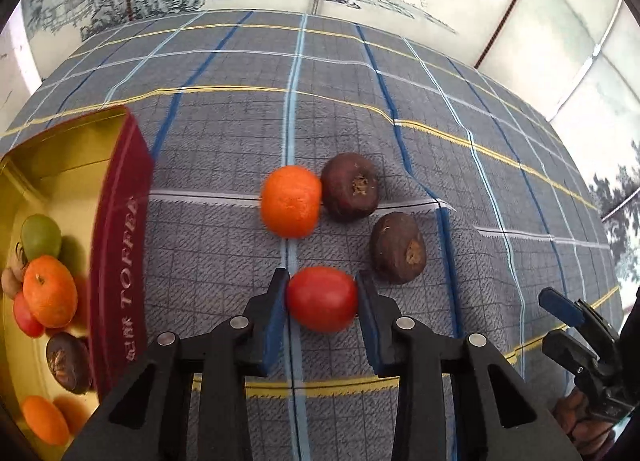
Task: Organize fruits
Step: 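Grasp a red tomato with the left gripper while the right gripper grasps a dark brown fruit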
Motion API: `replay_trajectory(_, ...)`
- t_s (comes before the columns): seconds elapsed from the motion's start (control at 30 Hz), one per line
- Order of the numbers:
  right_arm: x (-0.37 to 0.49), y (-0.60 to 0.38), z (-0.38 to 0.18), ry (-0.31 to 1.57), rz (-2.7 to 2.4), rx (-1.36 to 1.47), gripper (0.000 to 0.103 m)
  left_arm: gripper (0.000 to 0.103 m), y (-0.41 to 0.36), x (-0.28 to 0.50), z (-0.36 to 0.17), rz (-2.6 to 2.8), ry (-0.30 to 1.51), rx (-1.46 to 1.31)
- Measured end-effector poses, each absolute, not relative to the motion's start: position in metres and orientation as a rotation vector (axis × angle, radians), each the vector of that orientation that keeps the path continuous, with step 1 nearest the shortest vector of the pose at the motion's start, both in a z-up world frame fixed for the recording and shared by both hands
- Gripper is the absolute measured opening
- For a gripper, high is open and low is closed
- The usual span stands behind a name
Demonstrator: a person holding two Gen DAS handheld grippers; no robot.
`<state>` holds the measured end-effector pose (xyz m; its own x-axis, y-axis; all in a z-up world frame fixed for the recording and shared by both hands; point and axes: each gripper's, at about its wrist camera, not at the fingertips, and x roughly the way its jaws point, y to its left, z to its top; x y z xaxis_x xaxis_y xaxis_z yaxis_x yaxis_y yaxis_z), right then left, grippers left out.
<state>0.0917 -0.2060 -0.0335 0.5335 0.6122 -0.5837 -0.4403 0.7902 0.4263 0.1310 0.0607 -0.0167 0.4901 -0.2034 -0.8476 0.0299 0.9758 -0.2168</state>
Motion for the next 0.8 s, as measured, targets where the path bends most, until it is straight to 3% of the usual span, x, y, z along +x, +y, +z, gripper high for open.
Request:
replay_trajectory(0.33,0.116,-0.144,0.011,0.749,0.822,0.015,0.062,0.034,0.071,0.075,0.021,-0.180,0.983,-0.207)
replay_trajectory(0.73,0.165,-0.066,-0.024,0.848,0.830,-0.208,0.061,0.034,0.107,0.034,0.053,-0.150,0.926,-0.259)
replay_trajectory(0.77,0.168,-0.062,-0.028,0.865,0.824,-0.215,0.059,0.034,0.111,0.031,0.055,-0.145,0.921,-0.265)
replay_trajectory(0.8,0.170,-0.059,-0.031,0.874,0.825,-0.219,0.048,0.034,0.114,0.029,0.056,-0.142,0.919,-0.269)
